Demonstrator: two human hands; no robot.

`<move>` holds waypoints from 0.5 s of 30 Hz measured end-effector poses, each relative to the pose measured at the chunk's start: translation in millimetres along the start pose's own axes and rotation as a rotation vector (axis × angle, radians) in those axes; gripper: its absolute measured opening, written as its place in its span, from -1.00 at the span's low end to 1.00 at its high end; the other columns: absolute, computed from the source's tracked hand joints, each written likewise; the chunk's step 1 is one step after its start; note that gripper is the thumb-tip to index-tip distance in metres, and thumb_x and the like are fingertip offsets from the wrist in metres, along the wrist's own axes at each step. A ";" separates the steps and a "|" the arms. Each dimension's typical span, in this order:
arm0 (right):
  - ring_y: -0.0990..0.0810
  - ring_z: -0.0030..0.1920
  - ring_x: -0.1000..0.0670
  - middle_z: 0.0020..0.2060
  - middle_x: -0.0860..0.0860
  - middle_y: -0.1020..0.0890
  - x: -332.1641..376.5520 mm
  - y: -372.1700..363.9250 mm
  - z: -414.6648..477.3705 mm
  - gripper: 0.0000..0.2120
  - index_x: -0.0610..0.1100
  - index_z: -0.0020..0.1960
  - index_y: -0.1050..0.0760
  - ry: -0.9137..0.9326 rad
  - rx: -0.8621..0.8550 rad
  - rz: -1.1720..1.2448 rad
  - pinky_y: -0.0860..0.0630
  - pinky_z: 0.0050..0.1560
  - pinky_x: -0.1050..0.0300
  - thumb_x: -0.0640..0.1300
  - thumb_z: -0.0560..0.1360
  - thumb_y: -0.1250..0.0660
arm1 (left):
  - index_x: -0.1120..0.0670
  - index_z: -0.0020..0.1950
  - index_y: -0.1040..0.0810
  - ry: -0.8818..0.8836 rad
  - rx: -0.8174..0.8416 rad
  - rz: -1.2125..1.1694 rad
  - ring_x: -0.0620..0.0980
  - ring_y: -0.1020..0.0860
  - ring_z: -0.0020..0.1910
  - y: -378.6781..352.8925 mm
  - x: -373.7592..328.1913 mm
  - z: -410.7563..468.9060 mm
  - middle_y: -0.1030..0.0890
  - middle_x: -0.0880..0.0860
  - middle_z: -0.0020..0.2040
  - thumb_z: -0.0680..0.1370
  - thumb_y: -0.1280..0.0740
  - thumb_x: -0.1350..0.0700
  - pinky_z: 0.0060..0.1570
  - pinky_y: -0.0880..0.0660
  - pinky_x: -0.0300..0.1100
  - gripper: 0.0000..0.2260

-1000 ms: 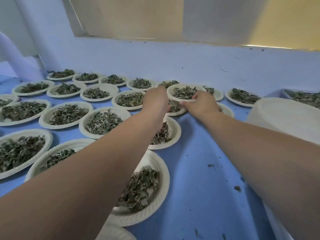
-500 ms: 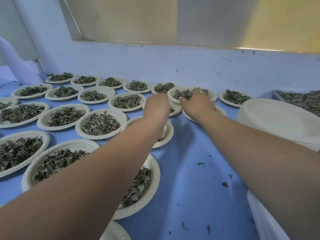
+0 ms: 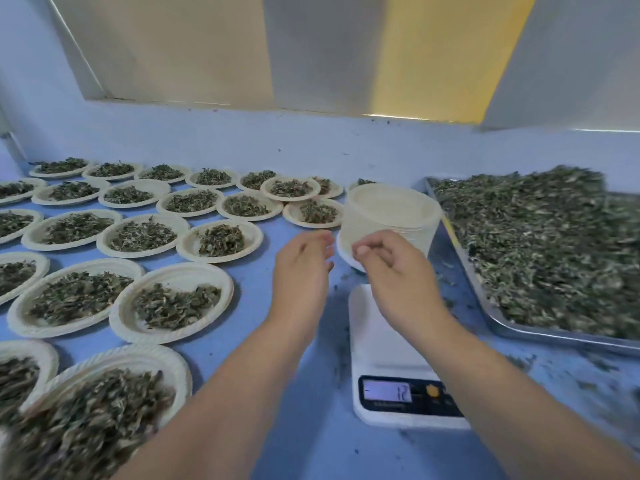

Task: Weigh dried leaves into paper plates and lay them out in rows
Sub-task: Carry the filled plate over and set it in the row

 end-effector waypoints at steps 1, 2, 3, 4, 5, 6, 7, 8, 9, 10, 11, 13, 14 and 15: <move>-0.65 -0.14 0.08 -0.21 0.11 -0.68 -6.0 16.2 -15.7 -0.87 0.03 -0.09 -0.58 -0.023 -0.017 0.016 -0.55 -0.02 0.02 -0.13 0.59 -0.31 | 0.07 -0.01 -0.65 -0.015 0.029 0.039 -0.03 -0.68 0.10 1.1 3.8 -14.1 -0.72 0.04 0.04 0.64 -0.19 0.27 0.12 -0.60 -0.16 -0.74; -0.68 -0.10 0.04 -0.19 0.09 -0.70 -12.5 31.4 -29.1 -0.86 0.00 -0.10 -0.58 -0.048 -0.034 0.053 -0.57 0.04 -0.05 -0.16 0.60 -0.30 | 0.08 -0.03 -0.66 -0.029 0.054 0.073 -0.01 -0.68 0.08 2.1 7.7 -25.6 -0.73 0.05 0.00 0.64 -0.20 0.30 0.08 -0.60 -0.19 -0.74; -0.70 -0.07 0.04 -0.18 0.07 -0.72 -19.3 46.1 -42.3 -0.85 -0.01 -0.10 -0.57 -0.077 -0.049 0.093 -0.58 0.07 -0.09 -0.18 0.61 -0.30 | 0.09 -0.05 -0.68 -0.044 0.075 0.101 0.01 -0.69 0.06 4.4 12.2 -37.2 -0.73 0.07 -0.03 0.62 -0.21 0.33 0.05 -0.61 -0.19 -0.73; -0.71 -0.07 0.06 -0.16 0.06 -0.72 -25.8 60.0 -54.0 -0.84 -0.03 -0.10 -0.57 -0.102 -0.069 0.117 -0.58 0.05 -0.08 -0.19 0.62 -0.28 | 0.10 -0.07 -0.69 -0.056 0.090 0.123 0.01 -0.69 0.04 6.7 16.2 -46.3 -0.74 0.07 -0.05 0.60 -0.22 0.34 0.04 -0.61 -0.19 -0.72; -0.71 -0.07 0.08 -0.16 0.06 -0.73 -31.5 72.4 -65.1 -0.83 -0.03 -0.09 -0.57 -0.116 -0.089 0.122 -0.57 0.01 -0.03 -0.18 0.63 -0.28 | 0.10 -0.09 -0.70 -0.058 0.102 0.139 0.01 -0.70 0.02 8.7 18.8 -54.5 -0.74 0.07 -0.06 0.58 -0.24 0.35 0.03 -0.62 -0.18 -0.72; -0.71 -0.09 0.08 -0.16 0.06 -0.73 -37.5 83.1 -75.2 -0.81 0.00 -0.09 -0.58 -0.124 -0.101 0.118 -0.55 -0.03 0.03 -0.18 0.64 -0.27 | 0.11 -0.10 -0.70 -0.049 0.117 0.134 0.01 -0.71 0.01 11.3 21.3 -61.6 -0.74 0.07 -0.07 0.57 -0.25 0.36 0.04 -0.63 -0.16 -0.73; -0.71 -0.10 0.08 -0.15 0.06 -0.73 -42.4 92.4 -84.7 -0.79 0.04 -0.10 -0.59 -0.131 -0.109 0.113 -0.53 -0.05 0.07 -0.16 0.64 -0.27 | 0.12 -0.10 -0.70 -0.036 0.137 0.122 0.01 -0.71 0.00 13.2 23.6 -67.4 -0.74 0.07 -0.07 0.56 -0.25 0.36 0.04 -0.63 -0.15 -0.74; -0.71 -0.11 0.07 -0.16 0.06 -0.72 -47.3 99.7 -92.6 -0.76 0.08 -0.13 -0.59 -0.139 -0.108 0.102 -0.53 -0.07 0.09 -0.16 0.65 -0.27 | 0.14 -0.09 -0.70 -0.031 0.151 0.120 0.01 -0.71 -0.01 15.1 26.1 -71.4 -0.74 0.07 -0.07 0.56 -0.26 0.36 0.03 -0.64 -0.16 -0.76; -0.70 -0.13 0.07 -0.17 0.05 -0.72 -52.4 105.0 -98.8 -0.75 0.10 -0.14 -0.59 -0.153 -0.107 0.084 -0.52 -0.08 0.10 -0.15 0.64 -0.27 | 0.16 -0.08 -0.69 -0.020 0.154 0.123 0.02 -0.71 -0.03 16.7 28.0 -75.6 -0.74 0.07 -0.08 0.56 -0.25 0.37 -0.01 -0.64 -0.19 -0.77; -0.70 -0.14 0.07 -0.18 0.05 -0.71 -57.6 108.4 -102.7 -0.74 0.11 -0.16 -0.59 -0.161 -0.112 0.065 -0.52 -0.10 0.10 -0.15 0.64 -0.27 | 0.18 -0.07 -0.68 -0.011 0.160 0.122 0.03 -0.71 -0.04 17.7 29.5 -78.2 -0.74 0.08 -0.09 0.56 -0.25 0.38 -0.05 -0.64 -0.23 -0.77; -0.69 -0.16 0.08 -0.20 0.04 -0.71 -60.9 110.0 -104.8 -0.73 0.12 -0.17 -0.58 -0.174 -0.113 0.058 -0.52 -0.10 0.08 -0.14 0.64 -0.27 | 0.19 -0.07 -0.68 -0.003 0.165 0.121 0.04 -0.71 -0.04 18.5 31.5 -79.0 -0.74 0.09 -0.10 0.56 -0.24 0.39 -0.08 -0.63 -0.26 -0.77; -0.67 -0.19 0.09 -0.22 0.04 -0.70 -64.5 109.5 -107.1 -0.73 0.13 -0.18 -0.58 -0.214 -0.101 0.036 -0.54 -0.11 0.03 -0.12 0.64 -0.27 | 0.20 -0.06 -0.68 -0.001 0.171 0.132 0.04 -0.71 -0.05 18.4 35.6 -79.0 -0.74 0.09 -0.10 0.56 -0.24 0.40 -0.09 -0.63 -0.27 -0.76; -0.67 -0.20 0.09 -0.23 0.05 -0.70 -66.6 109.8 -106.6 -0.73 0.13 -0.18 -0.58 -0.216 -0.105 0.032 -0.54 -0.12 0.02 -0.12 0.64 -0.27 | 0.19 -0.07 -0.68 -0.016 0.172 0.147 0.03 -0.71 -0.06 17.8 36.5 -79.3 -0.75 0.08 -0.11 0.57 -0.24 0.39 -0.08 -0.62 -0.27 -0.76; -0.66 -0.21 0.09 -0.24 0.05 -0.70 -65.2 110.3 -106.4 -0.73 0.12 -0.18 -0.58 -0.208 -0.113 0.036 -0.54 -0.13 0.04 -0.12 0.64 -0.28 | 0.16 -0.08 -0.68 -0.035 0.162 0.157 0.01 -0.71 -0.07 18.1 37.4 -79.4 -0.74 0.07 -0.11 0.57 -0.24 0.39 -0.08 -0.62 -0.25 -0.75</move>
Point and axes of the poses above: each hand's wrist, its own z-axis towards the middle knuckle, its own y-axis out of the back of the hand, x = y × z, the point moved 1 cm from there along z, towards the middle knuckle
